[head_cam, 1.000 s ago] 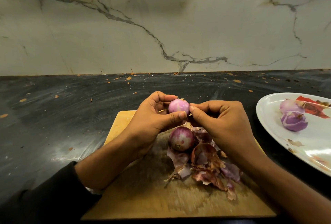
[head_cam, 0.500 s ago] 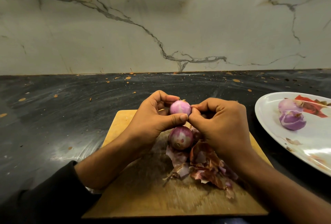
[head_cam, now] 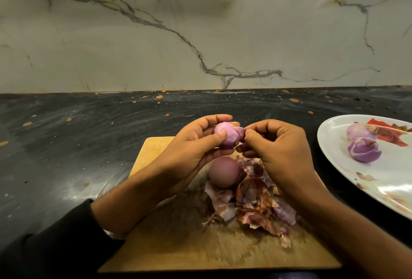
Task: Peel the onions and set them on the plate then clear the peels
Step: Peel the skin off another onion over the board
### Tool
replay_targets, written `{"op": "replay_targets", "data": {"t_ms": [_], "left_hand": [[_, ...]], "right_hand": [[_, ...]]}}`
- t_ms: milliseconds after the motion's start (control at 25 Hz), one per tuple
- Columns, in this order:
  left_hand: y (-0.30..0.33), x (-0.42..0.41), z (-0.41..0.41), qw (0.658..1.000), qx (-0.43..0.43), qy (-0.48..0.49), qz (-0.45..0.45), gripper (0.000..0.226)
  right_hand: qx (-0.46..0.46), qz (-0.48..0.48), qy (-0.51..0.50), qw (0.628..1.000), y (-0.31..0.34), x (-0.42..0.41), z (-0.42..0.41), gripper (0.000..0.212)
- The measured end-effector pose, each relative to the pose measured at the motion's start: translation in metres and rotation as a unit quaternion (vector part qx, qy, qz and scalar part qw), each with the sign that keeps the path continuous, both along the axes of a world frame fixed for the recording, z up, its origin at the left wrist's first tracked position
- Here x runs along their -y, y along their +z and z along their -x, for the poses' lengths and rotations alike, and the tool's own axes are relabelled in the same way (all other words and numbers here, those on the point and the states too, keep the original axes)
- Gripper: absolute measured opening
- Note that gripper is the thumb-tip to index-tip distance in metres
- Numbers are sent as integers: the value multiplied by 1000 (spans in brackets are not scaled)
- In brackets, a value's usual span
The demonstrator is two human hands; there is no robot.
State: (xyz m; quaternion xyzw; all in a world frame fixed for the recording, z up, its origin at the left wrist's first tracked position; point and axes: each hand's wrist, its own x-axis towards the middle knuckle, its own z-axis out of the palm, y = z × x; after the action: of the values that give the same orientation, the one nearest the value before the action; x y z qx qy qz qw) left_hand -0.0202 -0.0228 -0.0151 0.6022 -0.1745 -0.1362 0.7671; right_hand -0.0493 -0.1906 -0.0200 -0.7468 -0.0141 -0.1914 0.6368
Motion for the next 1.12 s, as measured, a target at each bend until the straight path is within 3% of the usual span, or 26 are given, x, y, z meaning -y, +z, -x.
{"op": "replay_targets", "data": {"t_ms": [240,560,920,1120], "left_hand": [[-2,0,-2,1000,9,11,-25,38],[-3,-3,-4,1000,-2,23,11,42],[-1,-3,0,996,56,37,-57,48],[-1,-1,1,995,72,13,-69,43]], "right_hand": [[21,27,24,999,2,0,0,18],[13,27,73,997,2,0,0,16],[100,180,-39,978,-2,0,1,4],[113,199,-63,971,0,-2,6,7]]}}
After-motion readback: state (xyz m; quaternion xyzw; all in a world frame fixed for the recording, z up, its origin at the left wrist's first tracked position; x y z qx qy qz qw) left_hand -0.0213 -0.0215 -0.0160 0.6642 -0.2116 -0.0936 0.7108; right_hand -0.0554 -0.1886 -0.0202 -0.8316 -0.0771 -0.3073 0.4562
